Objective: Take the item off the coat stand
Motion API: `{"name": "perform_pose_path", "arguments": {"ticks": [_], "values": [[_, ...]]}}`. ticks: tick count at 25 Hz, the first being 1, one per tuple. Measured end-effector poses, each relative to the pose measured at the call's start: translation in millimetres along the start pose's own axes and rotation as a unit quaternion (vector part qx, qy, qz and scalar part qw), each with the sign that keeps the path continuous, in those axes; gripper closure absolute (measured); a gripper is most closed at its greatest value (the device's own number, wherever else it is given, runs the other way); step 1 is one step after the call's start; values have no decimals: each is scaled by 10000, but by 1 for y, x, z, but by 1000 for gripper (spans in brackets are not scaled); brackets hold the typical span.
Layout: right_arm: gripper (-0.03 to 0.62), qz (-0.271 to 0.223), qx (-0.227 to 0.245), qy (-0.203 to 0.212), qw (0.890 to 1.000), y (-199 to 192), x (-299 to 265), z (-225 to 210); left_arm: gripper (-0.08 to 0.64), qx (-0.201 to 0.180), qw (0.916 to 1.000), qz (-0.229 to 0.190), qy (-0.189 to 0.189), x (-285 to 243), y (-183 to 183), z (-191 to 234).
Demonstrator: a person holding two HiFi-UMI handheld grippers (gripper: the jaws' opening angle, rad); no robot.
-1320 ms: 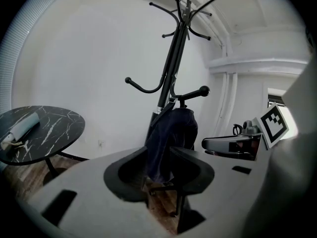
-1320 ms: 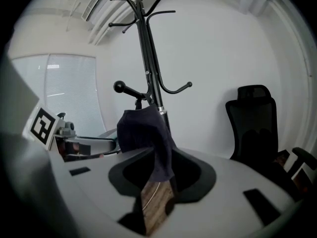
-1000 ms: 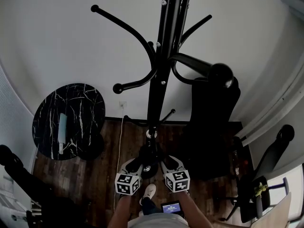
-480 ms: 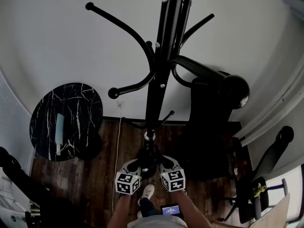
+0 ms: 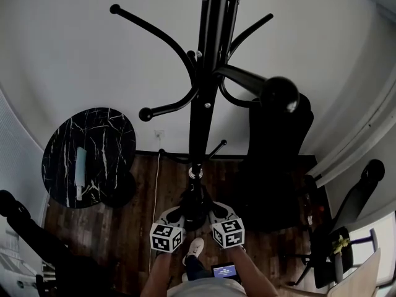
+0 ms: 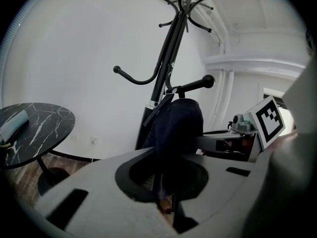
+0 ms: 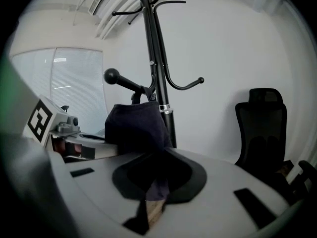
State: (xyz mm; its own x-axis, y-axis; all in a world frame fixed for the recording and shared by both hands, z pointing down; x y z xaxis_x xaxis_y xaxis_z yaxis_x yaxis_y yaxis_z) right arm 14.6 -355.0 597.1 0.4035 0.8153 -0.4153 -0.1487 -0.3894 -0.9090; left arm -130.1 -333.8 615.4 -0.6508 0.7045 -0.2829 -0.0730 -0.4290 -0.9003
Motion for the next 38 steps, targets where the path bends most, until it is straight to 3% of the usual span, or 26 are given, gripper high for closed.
{"name": "perform_pose_path", "arguments": {"ticks": [18,38], "values": [[561,-135,289,64,9995,-4,46,14,531,-181,9998,10,-4,31,-3,-35],[563,-282,150,70,9995,-5,76,26,531,-371,9993,-101,-11,57,-1,-58]]}}
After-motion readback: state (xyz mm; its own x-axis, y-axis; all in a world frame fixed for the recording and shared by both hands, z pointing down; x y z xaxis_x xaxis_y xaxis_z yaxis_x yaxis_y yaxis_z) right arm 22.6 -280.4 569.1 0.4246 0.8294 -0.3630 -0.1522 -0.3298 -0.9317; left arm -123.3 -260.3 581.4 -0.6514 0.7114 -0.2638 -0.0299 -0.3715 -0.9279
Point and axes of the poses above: the fingertips, and each gripper's own axes: x backward along the fingers, z to its left, y out of its top, the point moved 5 cm from there along x, backward along the fingers, and after that the axes turned 10 degrees about -y, right-handed, at the moved point
